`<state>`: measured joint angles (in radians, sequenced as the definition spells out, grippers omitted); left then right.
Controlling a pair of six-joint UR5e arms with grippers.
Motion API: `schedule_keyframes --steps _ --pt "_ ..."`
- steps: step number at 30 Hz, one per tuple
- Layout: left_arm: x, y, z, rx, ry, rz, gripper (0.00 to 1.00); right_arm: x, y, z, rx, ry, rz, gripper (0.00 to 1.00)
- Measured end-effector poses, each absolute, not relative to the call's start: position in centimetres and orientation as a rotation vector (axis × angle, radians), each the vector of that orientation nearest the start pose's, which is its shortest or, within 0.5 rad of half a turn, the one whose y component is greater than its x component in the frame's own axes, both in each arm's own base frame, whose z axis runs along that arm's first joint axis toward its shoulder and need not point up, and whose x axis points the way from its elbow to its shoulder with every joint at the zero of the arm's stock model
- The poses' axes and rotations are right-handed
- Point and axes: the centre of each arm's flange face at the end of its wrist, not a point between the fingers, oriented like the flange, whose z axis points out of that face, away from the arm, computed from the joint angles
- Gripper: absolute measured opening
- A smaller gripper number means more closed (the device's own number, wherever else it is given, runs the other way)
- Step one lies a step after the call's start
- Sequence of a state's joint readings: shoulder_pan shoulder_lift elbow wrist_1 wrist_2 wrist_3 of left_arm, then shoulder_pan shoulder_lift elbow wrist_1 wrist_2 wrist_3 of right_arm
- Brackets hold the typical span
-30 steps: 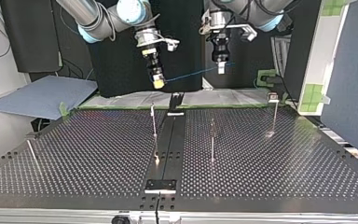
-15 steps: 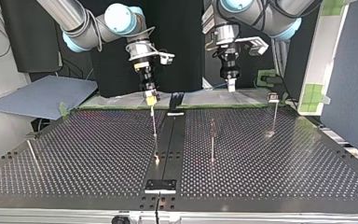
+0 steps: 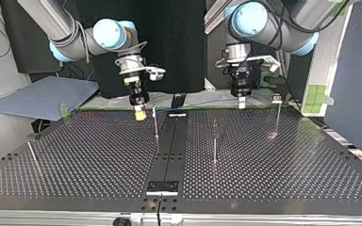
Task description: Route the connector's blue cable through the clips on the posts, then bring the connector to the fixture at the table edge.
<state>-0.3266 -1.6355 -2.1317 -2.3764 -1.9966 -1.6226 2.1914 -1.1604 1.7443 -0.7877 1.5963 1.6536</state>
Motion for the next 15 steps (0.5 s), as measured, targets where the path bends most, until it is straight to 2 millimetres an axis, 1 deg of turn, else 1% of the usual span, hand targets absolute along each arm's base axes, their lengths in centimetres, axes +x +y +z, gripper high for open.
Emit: schedule_keyframes --steps 3,7,10,15 --pt "41.4 -22.6 27.0 -0.154 1.432 -0.007 0.00 46.5 -42.9 25.8 1.430 -0.831 1.842 0.00" --pt "43.9 -21.7 26.7 -0.154 1.438 -0.010 0.00 47.1 -43.6 25.1 1.463 -0.826 1.849 0.00" --pt "45.0 -21.3 26.6 -0.154 1.445 -0.012 0.00 47.5 -44.0 24.5 1.479 -0.824 1.863 0.00" --pt "45.9 -20.8 26.7 -0.151 1.448 -0.023 0.00 47.9 -44.2 24.2 1.488 -0.823 1.877 0.00"
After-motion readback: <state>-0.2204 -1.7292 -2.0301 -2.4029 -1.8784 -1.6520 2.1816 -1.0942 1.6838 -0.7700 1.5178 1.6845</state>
